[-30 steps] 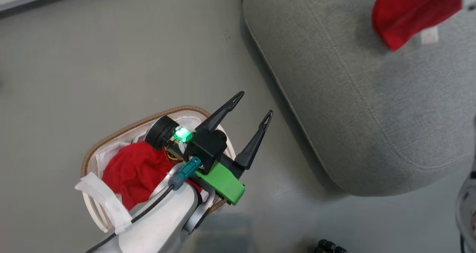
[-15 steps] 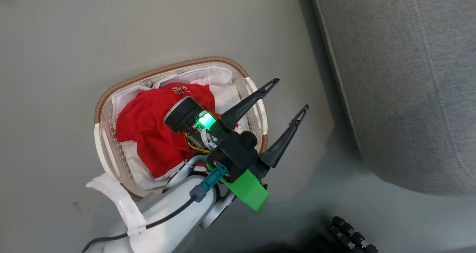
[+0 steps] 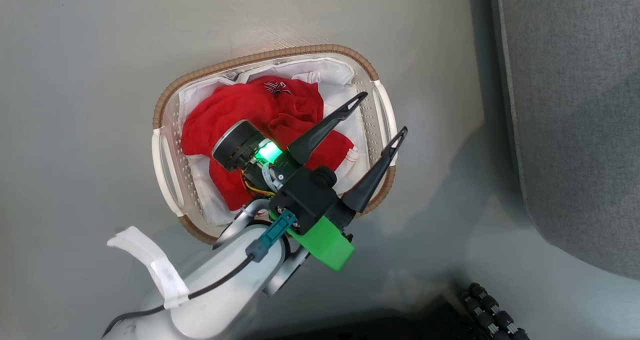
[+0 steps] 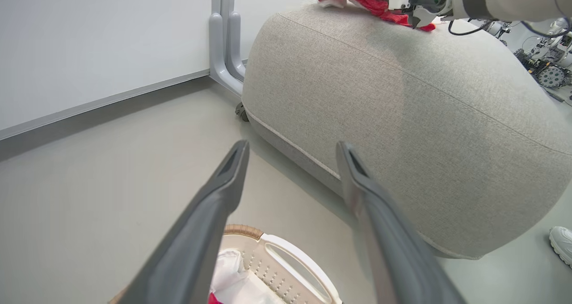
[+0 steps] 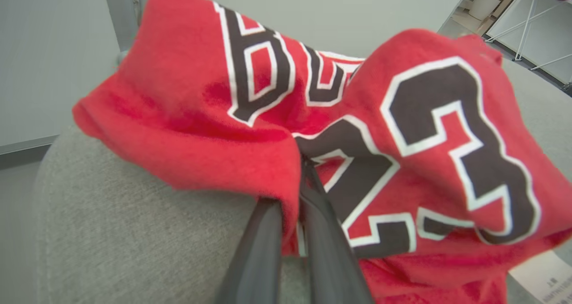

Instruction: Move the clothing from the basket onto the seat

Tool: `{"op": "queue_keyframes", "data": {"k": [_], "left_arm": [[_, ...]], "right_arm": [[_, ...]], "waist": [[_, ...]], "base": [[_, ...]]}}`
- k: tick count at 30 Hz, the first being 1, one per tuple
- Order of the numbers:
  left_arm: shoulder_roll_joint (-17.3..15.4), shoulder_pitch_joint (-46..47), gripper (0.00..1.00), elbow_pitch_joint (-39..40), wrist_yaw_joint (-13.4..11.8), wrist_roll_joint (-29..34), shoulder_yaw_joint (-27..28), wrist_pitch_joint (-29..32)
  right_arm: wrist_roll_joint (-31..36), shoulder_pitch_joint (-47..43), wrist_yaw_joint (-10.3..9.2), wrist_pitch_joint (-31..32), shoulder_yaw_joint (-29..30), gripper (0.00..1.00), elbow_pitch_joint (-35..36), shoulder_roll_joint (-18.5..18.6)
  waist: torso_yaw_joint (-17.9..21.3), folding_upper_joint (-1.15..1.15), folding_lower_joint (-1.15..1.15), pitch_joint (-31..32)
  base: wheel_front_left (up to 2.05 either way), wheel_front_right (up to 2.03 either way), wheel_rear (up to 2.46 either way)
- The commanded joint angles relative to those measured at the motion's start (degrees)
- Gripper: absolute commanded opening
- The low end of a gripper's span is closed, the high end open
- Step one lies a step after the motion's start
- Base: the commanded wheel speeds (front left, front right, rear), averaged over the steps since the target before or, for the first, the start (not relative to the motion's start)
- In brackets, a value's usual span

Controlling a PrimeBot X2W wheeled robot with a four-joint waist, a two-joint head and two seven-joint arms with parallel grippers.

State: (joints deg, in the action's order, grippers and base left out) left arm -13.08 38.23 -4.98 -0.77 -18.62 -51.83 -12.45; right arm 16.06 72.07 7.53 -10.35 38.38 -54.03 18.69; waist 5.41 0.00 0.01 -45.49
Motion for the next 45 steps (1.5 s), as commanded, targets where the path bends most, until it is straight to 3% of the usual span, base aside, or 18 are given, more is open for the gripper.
{"op": "queue_keyframes", "data": {"k": [1, 10, 20, 32, 39, 45], "left_arm": [[-0.09, 0.58, 1.00, -0.42, -0.13, -0.81, 0.32, -0.50], [0.47, -0.87, 1.00, -3.60, -0.27, -2.09, 1.35, -1.78], [1.23, -4.66, 1.00, -8.74, -1.46, -5.16, 6.09, -2.72], [2.48, -19.28, 1.00, -7.44, -3.32, -6.60, 22.55, -2.77], [3.61, -28.96, 1.00, -5.59, -4.26, -6.04, 33.69, -2.78], [5.38, -36.36, 1.00, -4.01, -3.70, -4.97, 41.41, -2.77]], "right_arm": [[0.41, -0.22, -0.07, -0.84, -0.07, 1.00, -0.95, -0.01], [-0.30, -2.23, -0.08, -3.79, -3.36, 1.00, -4.82, -0.95], [-2.57, -8.54, -0.07, -4.88, -11.69, 1.00, -7.26, -2.90], [-15.08, -22.63, -0.07, -4.84, -25.67, 1.00, 7.02, -7.74], [-20.37, -35.56, -0.08, -4.85, -33.19, 1.00, 17.86, -10.77], [-22.20, -46.51, -0.08, -4.84, -35.48, 1.00, 26.13, -13.67]], "waist": [[0.22, 0.00, -0.01, 0.59], [1.22, 0.00, -0.01, 5.42], [1.69, 0.00, -0.01, 18.10], [-2.92, 0.00, -0.01, 34.70], [-4.93, 0.00, -0.01, 39.72], [-6.24, 0.00, -0.01, 42.31]], "base": [[0.00, 0.00, 0.00], [0.00, 0.00, 0.00], [0.00, 0.00, 0.00], [0.00, 0.00, 0.00], [0.00, 0.00, 0.00], [0.00, 0.00, 0.00]]}}
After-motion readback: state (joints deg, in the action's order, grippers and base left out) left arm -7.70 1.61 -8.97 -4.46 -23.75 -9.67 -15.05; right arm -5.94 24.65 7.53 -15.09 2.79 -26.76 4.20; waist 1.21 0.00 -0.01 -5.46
